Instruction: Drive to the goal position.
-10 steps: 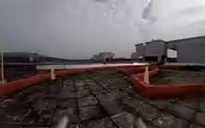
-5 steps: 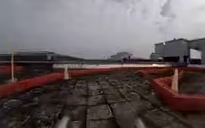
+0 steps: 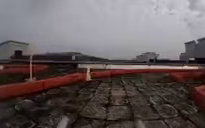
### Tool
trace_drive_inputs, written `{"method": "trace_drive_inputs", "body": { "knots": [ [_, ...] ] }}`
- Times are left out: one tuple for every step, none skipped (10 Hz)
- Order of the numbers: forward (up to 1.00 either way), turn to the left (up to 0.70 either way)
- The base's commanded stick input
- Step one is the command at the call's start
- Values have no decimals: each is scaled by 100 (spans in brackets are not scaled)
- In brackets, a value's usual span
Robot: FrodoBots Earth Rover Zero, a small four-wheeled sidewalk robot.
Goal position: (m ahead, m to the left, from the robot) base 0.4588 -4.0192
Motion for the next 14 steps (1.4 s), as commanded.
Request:
{"method": "trace_drive_inputs", "body": {
  "knots": [
    [70, 19],
    [70, 15],
    [70, 11],
    [70, 0],
    [70, 0],
    [51, 0],
    [14, 0],
    [11, -14],
    [10, -20],
    [10, 0],
    [11, 0],
    [10, 0],
    [1, 0],
    [0, -69]
  ]
}}
